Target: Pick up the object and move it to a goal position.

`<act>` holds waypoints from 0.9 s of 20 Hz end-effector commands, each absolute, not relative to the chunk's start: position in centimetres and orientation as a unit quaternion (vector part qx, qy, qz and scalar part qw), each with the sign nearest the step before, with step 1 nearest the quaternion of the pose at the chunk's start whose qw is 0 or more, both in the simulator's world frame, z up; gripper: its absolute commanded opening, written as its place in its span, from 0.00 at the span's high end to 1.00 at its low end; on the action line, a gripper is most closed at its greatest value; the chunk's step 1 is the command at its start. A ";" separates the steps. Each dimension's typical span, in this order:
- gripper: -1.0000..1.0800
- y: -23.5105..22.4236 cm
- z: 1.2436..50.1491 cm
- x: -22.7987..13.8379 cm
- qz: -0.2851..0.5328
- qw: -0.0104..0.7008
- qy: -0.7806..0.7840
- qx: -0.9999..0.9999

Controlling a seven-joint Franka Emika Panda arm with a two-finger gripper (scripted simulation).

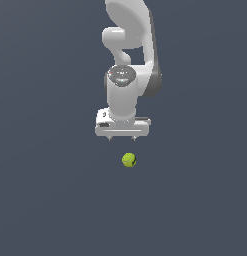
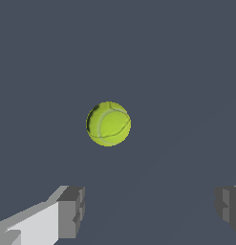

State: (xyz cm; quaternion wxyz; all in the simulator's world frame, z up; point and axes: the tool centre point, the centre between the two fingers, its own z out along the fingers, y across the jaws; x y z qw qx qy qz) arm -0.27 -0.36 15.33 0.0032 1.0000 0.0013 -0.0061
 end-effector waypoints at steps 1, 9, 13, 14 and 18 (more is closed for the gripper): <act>0.04 -0.4 15.3 -0.3 -0.006 0.003 0.001 1.000; 0.04 0.0 14.9 -0.6 -0.007 -0.005 -0.007 1.000; 0.04 0.0 14.8 -0.6 -0.007 -0.007 -0.009 1.000; 0.04 0.0 14.8 -0.6 -0.007 -0.006 -0.008 1.000; 0.04 0.0 14.8 -0.6 -0.007 -0.006 -0.008 1.000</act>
